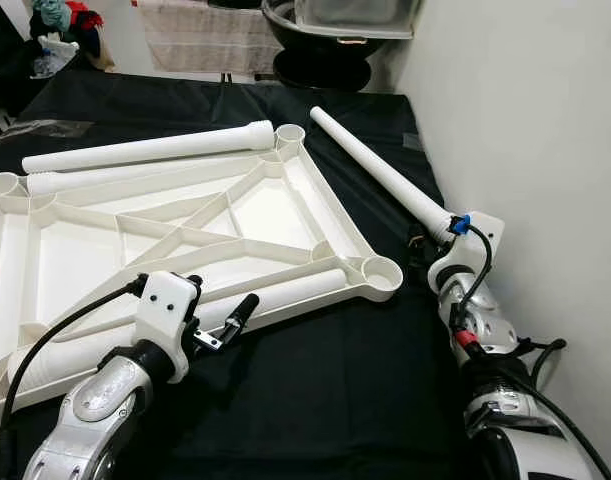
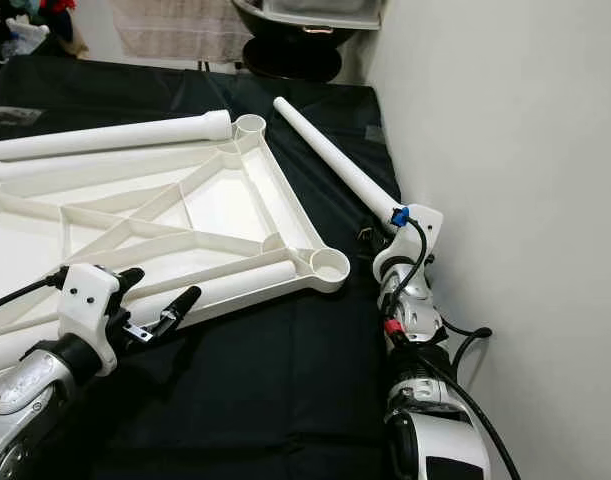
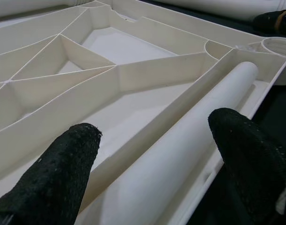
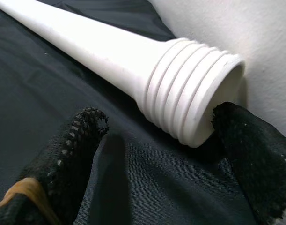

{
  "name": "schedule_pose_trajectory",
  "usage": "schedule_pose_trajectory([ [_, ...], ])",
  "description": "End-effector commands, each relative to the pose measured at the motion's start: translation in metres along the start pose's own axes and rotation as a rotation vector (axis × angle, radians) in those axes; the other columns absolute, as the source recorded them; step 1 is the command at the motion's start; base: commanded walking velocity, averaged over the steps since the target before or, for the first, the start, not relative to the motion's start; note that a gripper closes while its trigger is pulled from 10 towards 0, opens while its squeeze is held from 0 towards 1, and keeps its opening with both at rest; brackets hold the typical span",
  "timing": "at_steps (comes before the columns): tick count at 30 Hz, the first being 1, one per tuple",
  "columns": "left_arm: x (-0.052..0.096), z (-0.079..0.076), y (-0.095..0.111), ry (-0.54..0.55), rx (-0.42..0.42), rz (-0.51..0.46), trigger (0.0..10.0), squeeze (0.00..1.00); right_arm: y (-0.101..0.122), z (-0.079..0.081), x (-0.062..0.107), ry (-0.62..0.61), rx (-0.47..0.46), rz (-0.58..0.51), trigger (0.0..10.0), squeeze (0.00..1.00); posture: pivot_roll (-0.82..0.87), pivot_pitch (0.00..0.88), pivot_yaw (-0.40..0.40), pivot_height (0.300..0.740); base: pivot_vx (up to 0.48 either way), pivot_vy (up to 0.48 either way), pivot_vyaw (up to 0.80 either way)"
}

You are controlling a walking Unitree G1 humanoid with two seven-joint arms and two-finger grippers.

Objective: Building children table

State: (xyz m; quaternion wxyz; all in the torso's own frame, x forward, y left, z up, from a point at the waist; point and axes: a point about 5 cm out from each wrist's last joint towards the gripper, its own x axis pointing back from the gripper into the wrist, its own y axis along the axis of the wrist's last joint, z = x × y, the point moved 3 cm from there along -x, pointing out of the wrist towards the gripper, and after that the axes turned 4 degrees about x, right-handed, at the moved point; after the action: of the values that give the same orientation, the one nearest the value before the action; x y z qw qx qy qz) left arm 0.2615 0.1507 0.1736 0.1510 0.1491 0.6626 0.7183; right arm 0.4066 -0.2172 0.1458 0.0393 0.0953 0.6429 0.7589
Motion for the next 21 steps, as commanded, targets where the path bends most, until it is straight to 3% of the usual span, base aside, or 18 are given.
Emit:
schedule_pose_trajectory([
  [1, 0.005, 0.001, -0.004, -0.001, 0.001, 0.027, 10.0, 0.0, 0.001, 0.0, -0.001, 0.019, -0.02, -0.022, 10.0, 0.0, 0.12, 0.221, -0.111, 0.74, 0.0, 0.0, 0.0],
  [4, 0.005, 0.001, -0.004, 0.002, 0.0, 0.032, 10.0, 0.0, 0.005, 0.007, -0.003, 0.056, -0.049, -0.045, 9.8, 0.0, 0.12, 0.223, -0.11, 0.74, 0.0, 0.0, 0.0],
  [5, 0.005, 0.002, -0.005, 0.003, 0.001, 0.037, 10.0, 0.0, 0.007, 0.012, -0.003, 0.082, -0.068, -0.064, 0.4, 0.0, 0.12, 0.225, -0.108, 0.74, 0.0, 0.0, 0.0],
  [21, 0.003, -0.002, -0.011, -0.009, 0.005, 0.056, 10.0, 0.0, -0.008, 0.017, 0.003, 0.161, -0.123, -0.079, 0.0, 0.0, 0.11, 0.226, -0.102, 0.74, 0.0, 0.0, 0.0],
])
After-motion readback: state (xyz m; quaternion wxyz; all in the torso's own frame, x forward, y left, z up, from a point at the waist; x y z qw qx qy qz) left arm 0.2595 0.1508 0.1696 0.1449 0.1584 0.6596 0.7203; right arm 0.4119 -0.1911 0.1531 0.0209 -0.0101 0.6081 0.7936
